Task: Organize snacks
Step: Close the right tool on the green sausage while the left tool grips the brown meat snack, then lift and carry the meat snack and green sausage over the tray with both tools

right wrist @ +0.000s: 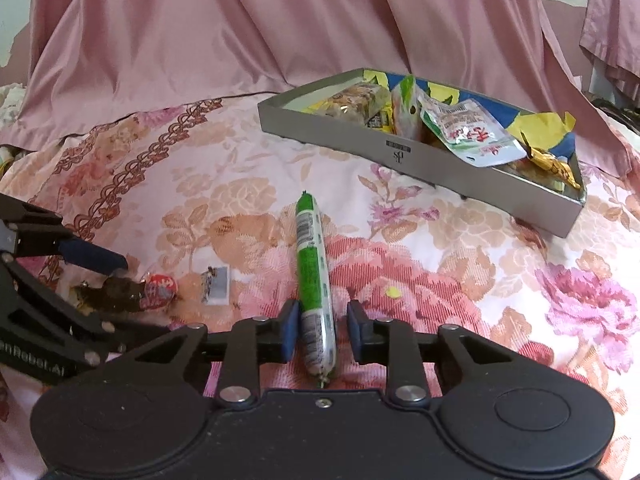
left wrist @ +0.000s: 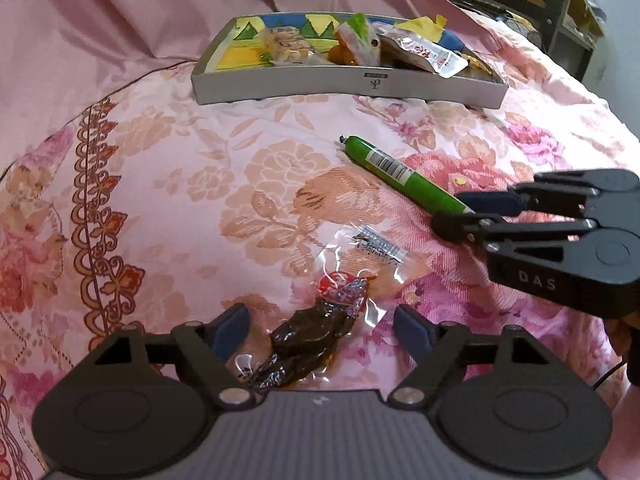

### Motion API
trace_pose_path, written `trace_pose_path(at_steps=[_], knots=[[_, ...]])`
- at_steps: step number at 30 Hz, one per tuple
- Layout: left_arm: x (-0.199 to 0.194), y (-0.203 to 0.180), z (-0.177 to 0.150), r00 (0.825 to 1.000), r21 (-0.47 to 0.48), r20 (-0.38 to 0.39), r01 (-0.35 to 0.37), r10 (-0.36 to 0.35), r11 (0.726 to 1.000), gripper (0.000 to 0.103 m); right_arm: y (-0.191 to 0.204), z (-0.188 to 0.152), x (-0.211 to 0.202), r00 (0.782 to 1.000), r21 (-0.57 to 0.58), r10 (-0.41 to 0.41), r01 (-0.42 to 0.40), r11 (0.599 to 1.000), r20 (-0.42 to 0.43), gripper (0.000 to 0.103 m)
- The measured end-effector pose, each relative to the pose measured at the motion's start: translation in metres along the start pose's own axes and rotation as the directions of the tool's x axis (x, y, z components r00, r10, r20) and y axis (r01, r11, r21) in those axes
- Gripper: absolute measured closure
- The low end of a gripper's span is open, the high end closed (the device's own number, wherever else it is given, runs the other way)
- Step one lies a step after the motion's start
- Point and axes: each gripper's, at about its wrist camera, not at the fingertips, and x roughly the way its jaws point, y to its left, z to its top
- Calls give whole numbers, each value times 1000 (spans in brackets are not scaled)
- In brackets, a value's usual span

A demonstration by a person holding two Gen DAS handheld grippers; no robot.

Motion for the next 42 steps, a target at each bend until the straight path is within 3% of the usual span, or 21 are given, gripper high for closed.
trace_pose_path(at_steps=[6,12,18,22,27,42], knots=[[-2,-5,-1,1000,34,16,-10,10,999,33,3,3,6,1000,-48,-10,11,999,18,72],[-6,-13,-4,999,61,32,-22,20,998,46,11,2,4,999,-107,-30,33,994,31,83],[-12,-7,-7,998,7,66,-16,16,1000,53,19,0,2,996,-167,-66,74,983,52,84],[-13,-1,-7,997,-35,76,-16,19,999,53,25,-3,1,990,-230,-115,130,964,78,84],[-18,1,-8,994,-55,101,-22,27,998,53,23,-3,1,983,-231,-154,173,958,98,84],[-26,12,-5,981,-155,182,-37,65,987,53,30,-2,-6,963,-288,-198,245,926,182,84]])
